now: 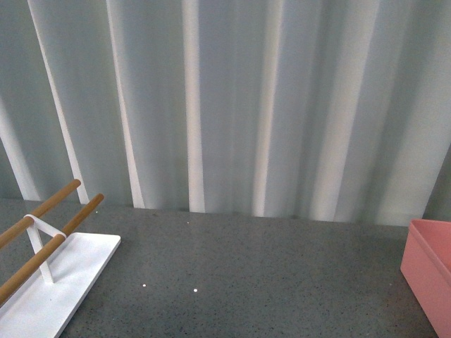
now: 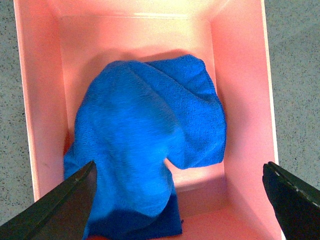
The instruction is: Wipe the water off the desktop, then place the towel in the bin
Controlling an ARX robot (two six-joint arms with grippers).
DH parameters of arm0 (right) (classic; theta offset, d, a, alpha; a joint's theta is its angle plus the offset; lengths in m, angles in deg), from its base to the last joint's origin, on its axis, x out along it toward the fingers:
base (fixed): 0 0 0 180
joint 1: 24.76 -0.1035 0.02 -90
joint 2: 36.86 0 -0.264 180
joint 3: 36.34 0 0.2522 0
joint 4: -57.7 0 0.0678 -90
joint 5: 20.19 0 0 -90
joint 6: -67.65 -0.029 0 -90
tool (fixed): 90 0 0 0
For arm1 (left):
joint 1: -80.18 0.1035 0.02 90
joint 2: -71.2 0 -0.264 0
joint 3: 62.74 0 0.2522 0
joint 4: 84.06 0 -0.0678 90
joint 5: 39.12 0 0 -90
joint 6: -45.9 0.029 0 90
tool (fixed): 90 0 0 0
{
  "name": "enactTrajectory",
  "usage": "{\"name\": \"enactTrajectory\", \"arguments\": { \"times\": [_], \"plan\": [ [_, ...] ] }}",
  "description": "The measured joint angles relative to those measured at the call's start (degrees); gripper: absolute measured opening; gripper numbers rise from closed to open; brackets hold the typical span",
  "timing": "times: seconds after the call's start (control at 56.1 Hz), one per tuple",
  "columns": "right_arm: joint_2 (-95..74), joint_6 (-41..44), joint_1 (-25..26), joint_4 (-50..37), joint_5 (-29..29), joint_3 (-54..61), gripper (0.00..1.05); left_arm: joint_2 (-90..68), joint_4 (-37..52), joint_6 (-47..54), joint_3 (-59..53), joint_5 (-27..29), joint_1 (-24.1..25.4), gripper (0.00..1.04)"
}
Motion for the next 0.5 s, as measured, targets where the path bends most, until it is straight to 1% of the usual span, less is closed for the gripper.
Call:
{"name": "enactTrajectory", "arguments": {
  "times": [0.285,0.303,0.321,0.374,0.392,0.41,0.428,0.445,0.481,0.499],
  "plan": [
    [0.0,0.0,0.0,0.0,0.0,0.0,0.98,0.0,0.0,0.0,0.0,0.0,0.0,0.98],
    [0.0,-0.1,0.1,-0.9,-0.9,0.3,0.97,0.0,0.0,0.0,0.0,0.0,0.0,0.98],
    [0.2,-0.3,0.3,-2.8,-2.0,1.1,0.96,0.0,0.0,0.0,0.0,0.0,0.0,0.98],
    [2.0,-2.7,1.0,-21.6,-13.8,9.5,0.86,0.0,0.0,0.0,0.0,0.0,0.0,0.98],
    [2.3,-3.2,1.0,-24.9,-15.7,11.2,0.85,0.0,0.0,0.0,0.0,0.0,0.0,0.98],
    [2.9,-3.7,1.0,-31.1,-18.7,14.6,0.81,0.0,0.0,0.0,0.0,0.2,0.0,0.98],
    [3.6,-4.0,0.8,-37.4,-20.7,17.9,0.78,0.0,0.0,0.0,0.0,0.2,0.0,0.98],
    [3.8,-4.2,0.7,-40.5,-21.4,19.6,0.76,0.0,0.0,0.0,0.0,0.1,0.0,0.98],
    [4.9,-4.7,0.0,-52.6,-22.8,25.5,0.69,0.0,0.0,0.0,0.0,-0.1,0.0,0.98],
    [5.2,-4.8,-0.2,-55.6,-23.0,26.8,0.67,0.0,0.0,0.0,0.0,0.0,0.0,0.98]
  ]
}}
